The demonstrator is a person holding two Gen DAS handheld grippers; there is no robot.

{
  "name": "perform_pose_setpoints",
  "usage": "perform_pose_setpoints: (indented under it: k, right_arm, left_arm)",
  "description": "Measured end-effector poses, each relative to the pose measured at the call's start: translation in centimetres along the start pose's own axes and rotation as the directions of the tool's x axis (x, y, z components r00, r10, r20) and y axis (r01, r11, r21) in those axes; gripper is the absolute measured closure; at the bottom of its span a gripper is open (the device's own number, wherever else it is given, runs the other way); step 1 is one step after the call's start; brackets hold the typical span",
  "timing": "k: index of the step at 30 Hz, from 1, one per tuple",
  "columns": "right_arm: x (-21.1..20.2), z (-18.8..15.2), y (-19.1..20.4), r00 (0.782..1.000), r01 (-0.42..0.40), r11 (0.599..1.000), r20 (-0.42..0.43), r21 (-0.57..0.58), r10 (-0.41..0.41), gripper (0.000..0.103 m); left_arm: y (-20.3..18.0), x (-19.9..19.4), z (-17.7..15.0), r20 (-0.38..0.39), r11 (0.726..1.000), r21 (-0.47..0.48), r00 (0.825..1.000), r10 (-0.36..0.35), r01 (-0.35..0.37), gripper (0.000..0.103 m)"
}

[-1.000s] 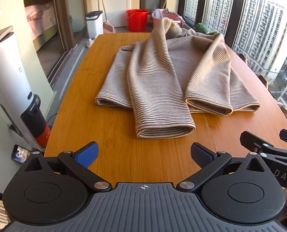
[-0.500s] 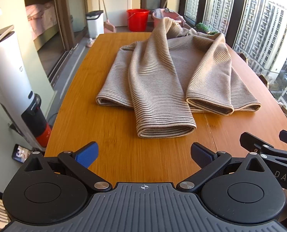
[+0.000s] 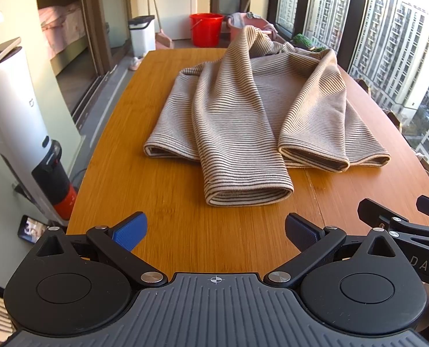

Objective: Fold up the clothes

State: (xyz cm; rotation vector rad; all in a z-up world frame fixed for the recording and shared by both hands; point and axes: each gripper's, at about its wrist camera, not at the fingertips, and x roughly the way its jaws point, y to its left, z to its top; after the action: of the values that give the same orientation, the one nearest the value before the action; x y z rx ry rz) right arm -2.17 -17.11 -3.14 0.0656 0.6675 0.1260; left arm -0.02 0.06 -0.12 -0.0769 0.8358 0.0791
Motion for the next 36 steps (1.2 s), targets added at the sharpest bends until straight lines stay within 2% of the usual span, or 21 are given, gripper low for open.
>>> perform_pose_setpoints:
  k: [8,20,31,36]
  right_arm:
    - [-0.06,0.04,0.11,1.0,0.001,1.0,0.011,-0.007,-0.001,0.0]
    - [-0.09,0.16,0.05,1.0,-0.008,1.0,0.002,-0.006,0.008,0.0]
    - [0.03,0.18,0.11,1.0,-0.014,1.0,0.002,-0.004,0.014,0.0]
    - [-0.01,0.19,0.05,1.0,-0.016,1.0,0.002,0.0,0.016,0.0]
  left_arm:
    - [0.01,-0.12,-0.01,0.037,1.0,-0.006,0.999,-0.009,0.009,0.0]
    - [0.01,0.03,0.07,0.008,1.0,-0.003,1.0,-0.003,0.003,0.0]
    - [0.07,0.18,0.19,-0.017,0.999,-0.028,0.999,-0.028,0.027,0.0]
    - [0.07,0.24,0.13,-0.013,1.0,-0.013,1.0,-0.013,0.013,0.0]
